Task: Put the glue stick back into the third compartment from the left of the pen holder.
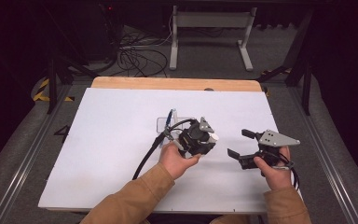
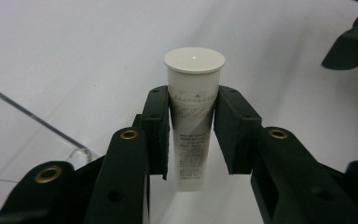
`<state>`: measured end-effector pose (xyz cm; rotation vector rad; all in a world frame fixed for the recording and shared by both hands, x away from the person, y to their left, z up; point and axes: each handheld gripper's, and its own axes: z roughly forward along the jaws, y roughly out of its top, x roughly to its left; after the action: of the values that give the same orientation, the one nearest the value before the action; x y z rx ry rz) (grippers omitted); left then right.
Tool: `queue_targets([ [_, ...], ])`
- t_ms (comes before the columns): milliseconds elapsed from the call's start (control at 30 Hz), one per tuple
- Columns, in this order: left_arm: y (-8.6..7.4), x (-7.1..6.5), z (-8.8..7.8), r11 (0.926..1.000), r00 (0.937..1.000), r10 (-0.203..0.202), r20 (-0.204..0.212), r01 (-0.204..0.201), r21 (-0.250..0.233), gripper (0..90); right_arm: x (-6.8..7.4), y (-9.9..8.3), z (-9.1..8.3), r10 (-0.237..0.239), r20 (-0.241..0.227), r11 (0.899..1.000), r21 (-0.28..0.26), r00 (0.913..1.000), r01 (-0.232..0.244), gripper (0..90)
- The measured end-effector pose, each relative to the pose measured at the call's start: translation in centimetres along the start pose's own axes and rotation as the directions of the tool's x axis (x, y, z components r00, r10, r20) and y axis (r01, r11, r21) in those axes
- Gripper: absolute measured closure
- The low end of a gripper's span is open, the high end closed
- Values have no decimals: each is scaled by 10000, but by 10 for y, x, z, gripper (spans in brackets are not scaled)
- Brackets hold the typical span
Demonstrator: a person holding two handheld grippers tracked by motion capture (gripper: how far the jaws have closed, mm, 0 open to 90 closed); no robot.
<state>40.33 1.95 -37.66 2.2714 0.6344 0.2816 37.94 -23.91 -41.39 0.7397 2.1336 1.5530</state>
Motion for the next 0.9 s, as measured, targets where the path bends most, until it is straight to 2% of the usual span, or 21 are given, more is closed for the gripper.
queue_targets([
  [167, 1, 6, -16, 9985, 9997, -230, -20, 229, -492, 671, 1, 0, 1, -36, -35, 10000, 29, 10000, 37, 57],
  [433, 3, 14, -36, 9933, 9992, -388, -44, 381, -1088, 670, 1, 0, 1, -40, -44, 10000, 62, 10000, 40, 58],
  [900, 5, 35, -57, 9805, 9956, -851, -387, 768, -1811, 669, 1, 0, 2, -58, -55, 9999, 112, 10000, 59, 57],
])
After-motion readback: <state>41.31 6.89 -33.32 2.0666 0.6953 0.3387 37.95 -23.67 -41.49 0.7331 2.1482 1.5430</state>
